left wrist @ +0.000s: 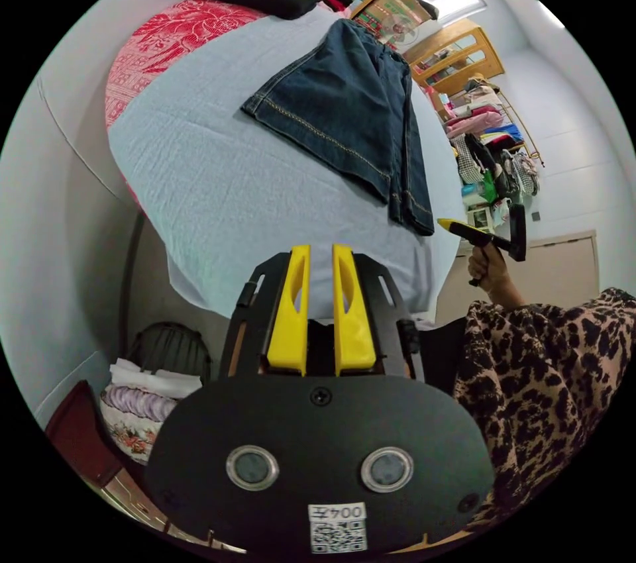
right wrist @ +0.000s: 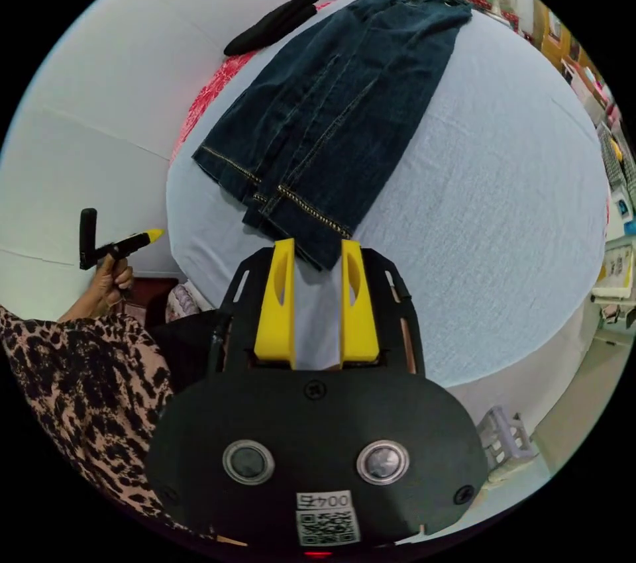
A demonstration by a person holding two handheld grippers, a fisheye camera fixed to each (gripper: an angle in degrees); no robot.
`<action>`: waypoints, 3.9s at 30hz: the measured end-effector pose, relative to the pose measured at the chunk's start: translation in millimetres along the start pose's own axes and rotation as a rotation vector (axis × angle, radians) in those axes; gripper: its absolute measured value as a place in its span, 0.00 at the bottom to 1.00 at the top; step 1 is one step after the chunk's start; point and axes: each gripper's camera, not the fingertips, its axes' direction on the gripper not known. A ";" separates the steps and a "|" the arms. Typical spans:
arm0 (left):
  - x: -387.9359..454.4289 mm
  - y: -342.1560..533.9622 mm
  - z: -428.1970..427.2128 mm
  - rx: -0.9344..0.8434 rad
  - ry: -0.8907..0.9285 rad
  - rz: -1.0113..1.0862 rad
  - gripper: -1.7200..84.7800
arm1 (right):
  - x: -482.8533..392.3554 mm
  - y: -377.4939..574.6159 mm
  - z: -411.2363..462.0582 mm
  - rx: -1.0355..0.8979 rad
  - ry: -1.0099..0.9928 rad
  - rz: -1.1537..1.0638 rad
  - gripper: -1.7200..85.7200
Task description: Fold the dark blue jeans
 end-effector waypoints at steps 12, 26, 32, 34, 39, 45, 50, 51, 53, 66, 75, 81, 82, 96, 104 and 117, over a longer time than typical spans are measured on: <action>-46.5 3.5 -34.4 0.049 0.022 -0.092 0.09 | 93.7 -1.9 -11.1 -0.043 0.316 -0.181 0.07; -133.7 -138.2 -74.4 0.106 0.037 -0.024 0.12 | 295.9 80.0 -134.4 0.333 -0.412 0.342 0.12; -173.4 -209.5 -77.1 0.058 0.027 0.023 0.14 | 312.9 37.5 -88.8 0.283 -0.692 0.484 0.15; -181.1 -221.1 -76.0 0.041 0.030 0.040 0.15 | 326.1 29.7 -74.0 0.287 -0.759 0.570 0.16; -187.6 -239.7 -68.4 -0.040 0.026 0.114 0.16 | 342.5 31.7 -66.0 0.260 -0.709 0.679 0.18; -193.9 -254.8 -75.8 -0.070 0.076 0.170 0.16 | 361.1 49.2 -70.1 0.267 -0.645 0.753 0.18; -194.8 -265.3 -81.6 -0.093 0.090 0.210 0.16 | 383.4 63.3 -74.9 0.339 -0.668 0.832 0.17; -195.8 -266.2 -82.1 -0.095 0.101 0.205 0.16 | 388.5 66.0 -75.3 0.354 -0.683 0.852 0.17; -197.5 -269.3 -83.2 -0.106 0.137 0.197 0.15 | 395.1 68.2 -77.4 0.367 -0.687 0.866 0.17; -223.2 -287.6 -96.1 -0.135 0.193 0.093 0.07 | 411.9 68.5 -81.8 0.410 -0.711 0.901 0.19; -232.1 -295.9 -114.7 -0.129 0.291 0.098 0.05 | 418.8 65.7 -85.8 0.408 -0.640 0.865 0.15; -240.5 -299.7 -123.7 -0.126 0.366 0.095 0.05 | 415.1 48.6 -69.7 0.318 -0.695 0.807 0.07; -242.9 -301.0 -124.5 -0.126 0.374 0.087 0.05 | 411.8 45.8 -73.8 0.330 -0.705 0.789 0.07; -273.4 -302.9 -209.8 -0.030 0.443 0.012 0.05 | 287.2 5.2 -127.6 0.140 -0.496 0.453 0.06; -278.8 -296.2 -210.1 0.003 0.326 0.052 0.05 | 229.5 -16.0 -135.9 0.085 -0.424 0.312 0.05; -316.3 -265.5 -115.3 -0.112 0.253 -0.078 0.05 | 194.8 5.0 -82.5 -0.197 -0.400 0.219 0.08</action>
